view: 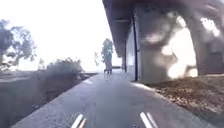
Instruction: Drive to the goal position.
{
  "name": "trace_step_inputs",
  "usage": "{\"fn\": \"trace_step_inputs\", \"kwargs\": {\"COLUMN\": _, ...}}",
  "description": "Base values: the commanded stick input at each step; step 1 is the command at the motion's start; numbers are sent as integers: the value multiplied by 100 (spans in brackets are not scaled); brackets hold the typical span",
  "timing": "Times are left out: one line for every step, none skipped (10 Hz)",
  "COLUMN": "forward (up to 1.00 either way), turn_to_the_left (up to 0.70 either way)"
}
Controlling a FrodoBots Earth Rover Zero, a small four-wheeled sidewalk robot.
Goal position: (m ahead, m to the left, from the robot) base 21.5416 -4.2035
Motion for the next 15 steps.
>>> {"fn": "trace_step_inputs", "kwargs": {"forward": 98, "turn_to_the_left": 29}}
{"fn": "trace_step_inputs", "kwargs": {"forward": 98, "turn_to_the_left": 14}}
{"fn": "trace_step_inputs", "kwargs": {"forward": 98, "turn_to_the_left": 0}}
{"fn": "trace_step_inputs", "kwargs": {"forward": 98, "turn_to_the_left": 0}}
{"fn": "trace_step_inputs", "kwargs": {"forward": 98, "turn_to_the_left": 0}}
{"fn": "trace_step_inputs", "kwargs": {"forward": 98, "turn_to_the_left": 0}}
{"fn": "trace_step_inputs", "kwargs": {"forward": 98, "turn_to_the_left": 0}}
{"fn": "trace_step_inputs", "kwargs": {"forward": 98, "turn_to_the_left": 5}}
{"fn": "trace_step_inputs", "kwargs": {"forward": 98, "turn_to_the_left": 12}}
{"fn": "trace_step_inputs", "kwargs": {"forward": 98, "turn_to_the_left": 18}}
{"fn": "trace_step_inputs", "kwargs": {"forward": 98, "turn_to_the_left": 14}}
{"fn": "trace_step_inputs", "kwargs": {"forward": 98, "turn_to_the_left": 9}}
{"fn": "trace_step_inputs", "kwargs": {"forward": 98, "turn_to_the_left": 5}}
{"fn": "trace_step_inputs", "kwargs": {"forward": 98, "turn_to_the_left": 1}}
{"fn": "trace_step_inputs", "kwargs": {"forward": 98, "turn_to_the_left": 0}}
